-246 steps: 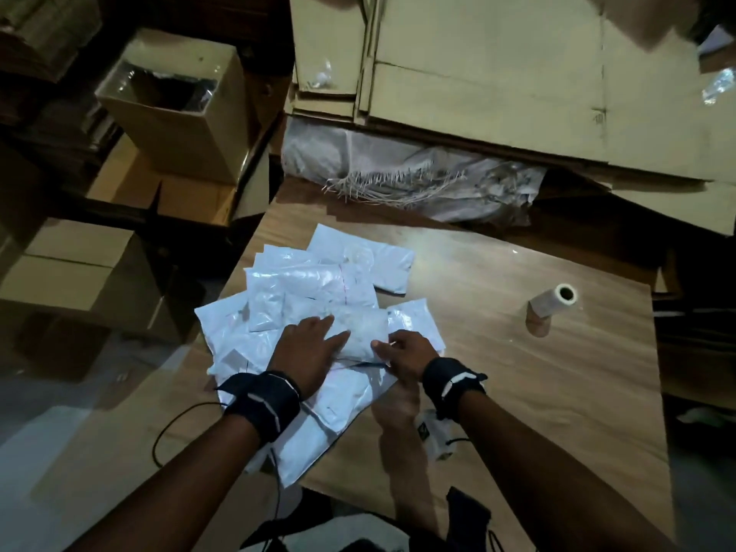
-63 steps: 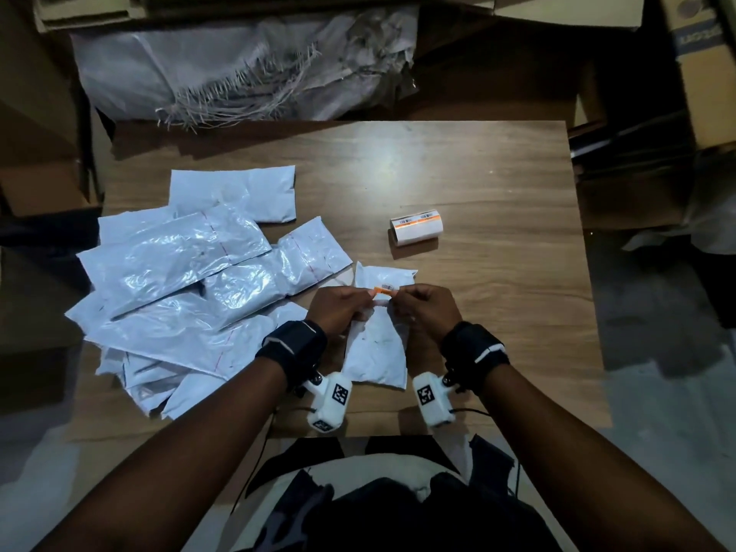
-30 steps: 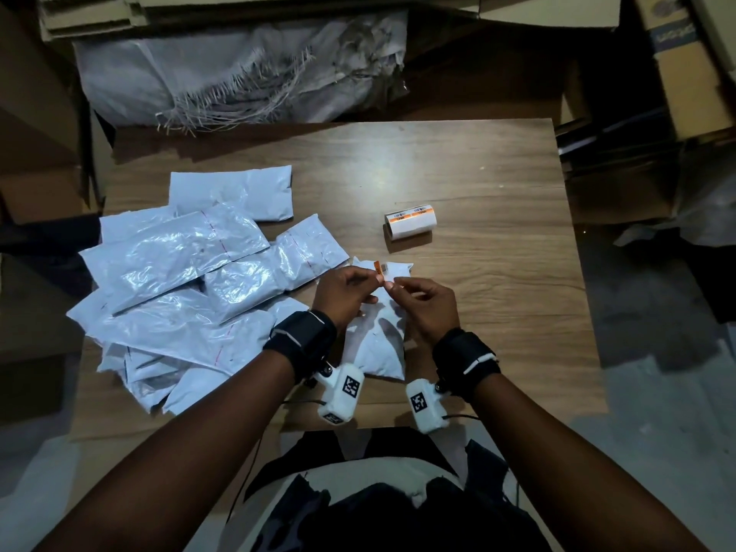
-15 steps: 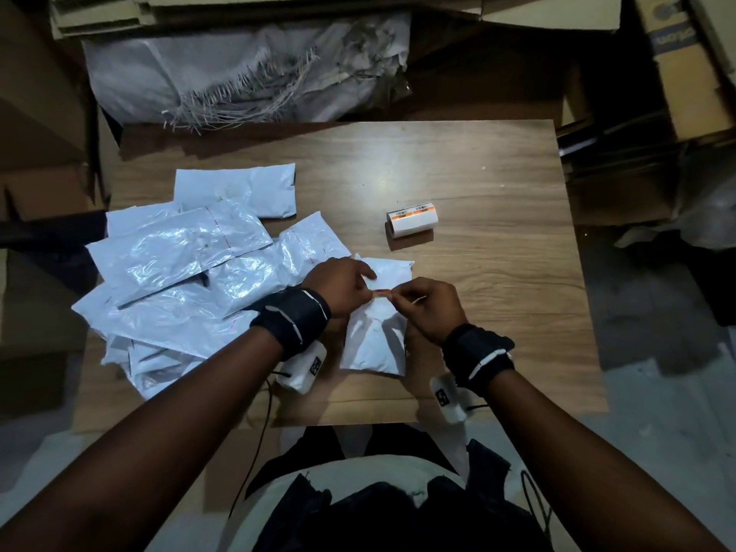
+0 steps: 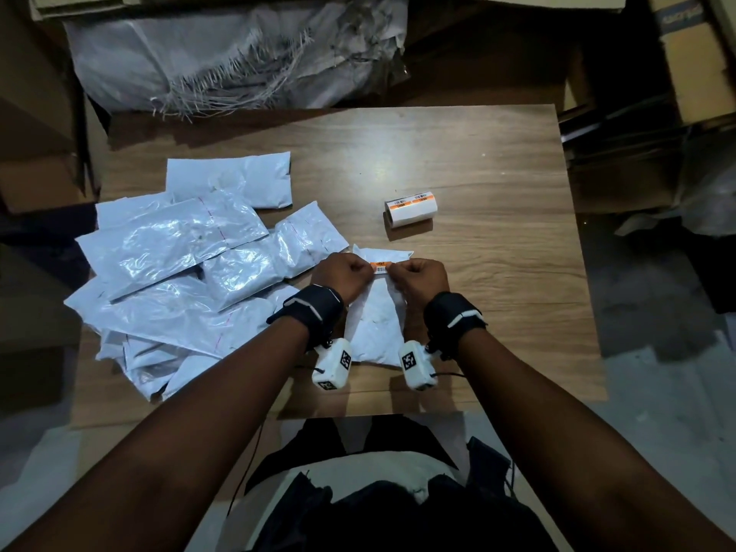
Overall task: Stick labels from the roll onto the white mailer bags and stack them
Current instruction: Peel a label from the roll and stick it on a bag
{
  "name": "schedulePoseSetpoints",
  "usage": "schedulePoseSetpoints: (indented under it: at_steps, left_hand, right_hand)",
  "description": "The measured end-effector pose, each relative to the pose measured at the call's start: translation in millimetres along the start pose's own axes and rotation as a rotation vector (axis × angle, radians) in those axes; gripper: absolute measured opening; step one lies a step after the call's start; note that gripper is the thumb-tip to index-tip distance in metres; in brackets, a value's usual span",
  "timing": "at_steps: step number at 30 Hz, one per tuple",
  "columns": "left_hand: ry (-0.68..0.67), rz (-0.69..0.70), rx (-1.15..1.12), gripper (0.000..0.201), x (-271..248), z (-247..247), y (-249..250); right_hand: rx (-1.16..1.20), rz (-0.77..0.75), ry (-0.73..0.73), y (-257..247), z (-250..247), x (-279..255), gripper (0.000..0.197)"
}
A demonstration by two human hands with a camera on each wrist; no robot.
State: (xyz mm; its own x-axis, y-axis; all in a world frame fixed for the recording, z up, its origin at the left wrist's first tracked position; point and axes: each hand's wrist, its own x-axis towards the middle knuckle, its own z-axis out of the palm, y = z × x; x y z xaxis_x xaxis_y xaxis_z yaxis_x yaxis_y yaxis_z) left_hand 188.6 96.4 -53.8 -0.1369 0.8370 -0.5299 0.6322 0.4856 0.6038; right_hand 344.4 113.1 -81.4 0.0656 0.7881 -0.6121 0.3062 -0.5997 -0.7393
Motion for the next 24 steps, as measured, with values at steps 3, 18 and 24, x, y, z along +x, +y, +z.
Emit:
schedulePoseSetpoints:
  at_steps: [3,18,24]
  left_hand:
    - [0.033,0.001,0.026,0.031,4,2,-1]
    - [0.138,-0.042,0.104,0.029,16,17,-2]
    - [0.206,-0.072,0.031,0.028,16,20,-14]
  right_hand:
    - [-0.084,0.017,0.039,0,1,5,0.022]
    - [-0.262,0.053,0.076,-8,2,5,0.024]
    - [-0.452,-0.023,0.161,-13,2,-4,0.025]
